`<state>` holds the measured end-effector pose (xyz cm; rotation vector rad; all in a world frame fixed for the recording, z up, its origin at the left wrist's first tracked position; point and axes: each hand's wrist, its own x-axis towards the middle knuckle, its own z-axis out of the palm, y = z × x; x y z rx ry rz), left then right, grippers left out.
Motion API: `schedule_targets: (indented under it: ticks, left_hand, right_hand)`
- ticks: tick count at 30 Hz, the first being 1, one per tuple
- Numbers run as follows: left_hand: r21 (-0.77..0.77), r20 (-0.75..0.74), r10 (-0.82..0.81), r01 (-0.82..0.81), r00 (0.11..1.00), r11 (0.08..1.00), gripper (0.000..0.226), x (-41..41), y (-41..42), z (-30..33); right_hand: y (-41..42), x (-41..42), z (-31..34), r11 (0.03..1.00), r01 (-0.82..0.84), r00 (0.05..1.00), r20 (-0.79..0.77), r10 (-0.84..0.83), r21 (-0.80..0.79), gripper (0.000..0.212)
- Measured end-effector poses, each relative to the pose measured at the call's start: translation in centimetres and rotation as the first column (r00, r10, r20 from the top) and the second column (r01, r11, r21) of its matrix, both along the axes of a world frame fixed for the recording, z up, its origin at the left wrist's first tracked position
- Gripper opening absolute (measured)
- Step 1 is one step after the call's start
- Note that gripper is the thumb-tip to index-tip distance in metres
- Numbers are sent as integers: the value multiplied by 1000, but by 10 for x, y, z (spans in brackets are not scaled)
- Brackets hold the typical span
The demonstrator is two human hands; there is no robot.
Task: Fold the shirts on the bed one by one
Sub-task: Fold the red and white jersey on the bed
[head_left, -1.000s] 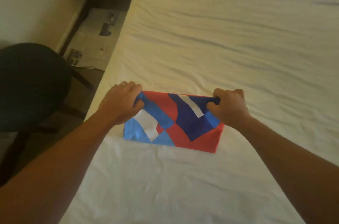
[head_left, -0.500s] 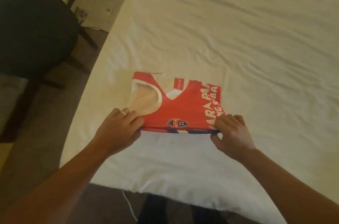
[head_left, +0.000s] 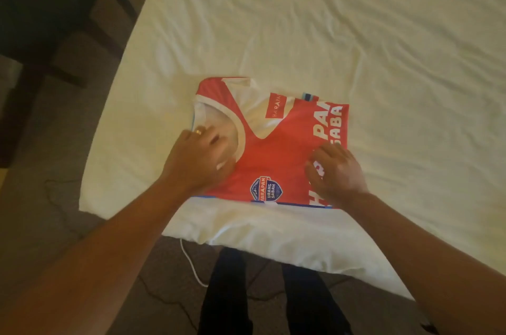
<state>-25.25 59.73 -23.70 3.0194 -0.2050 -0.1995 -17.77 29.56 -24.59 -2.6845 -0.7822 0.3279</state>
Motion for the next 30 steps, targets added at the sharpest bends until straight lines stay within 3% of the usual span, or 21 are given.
schedule_targets:
  ticks: [5,9,12,15,19,23,27,30]
  left_hand:
    - [-8,0,158,-158,988,987,36,68,-2,-9]
    - [-74,-67,147,-152,987,986,46,108,-2,-20]
    - [-71,-161,125,-138,979,988,46,123,-1,-32]
    - [-73,-212,142,-161,967,984,42,131,2,-33]
    - [-76,-167,139,-153,976,985,27,141,1,-29]
    - [-158,-258,224,-270,940,950,21,152,7,-24]
    - [-63,-316,218,-249,923,966,24,157,4,-22]
    - [-41,-188,375,-389,908,920,25,144,-3,-19]
  right_hand:
    - [34,42,-9,991,129,991,23,-129,-29,49]
    - [44,80,-15,971,236,972,0,-236,-44,36]
    - [46,103,-19,970,222,968,-99,-231,-96,34]
    - [45,117,-24,970,183,963,-171,-210,-159,31]
    - [45,129,-23,966,218,945,-216,-244,-139,23]
    - [40,141,-20,964,238,920,-290,-263,-119,18]
    - [41,140,-20,963,211,945,-218,-245,-170,25]
    - [31,121,-17,927,364,916,-147,-374,-91,30]
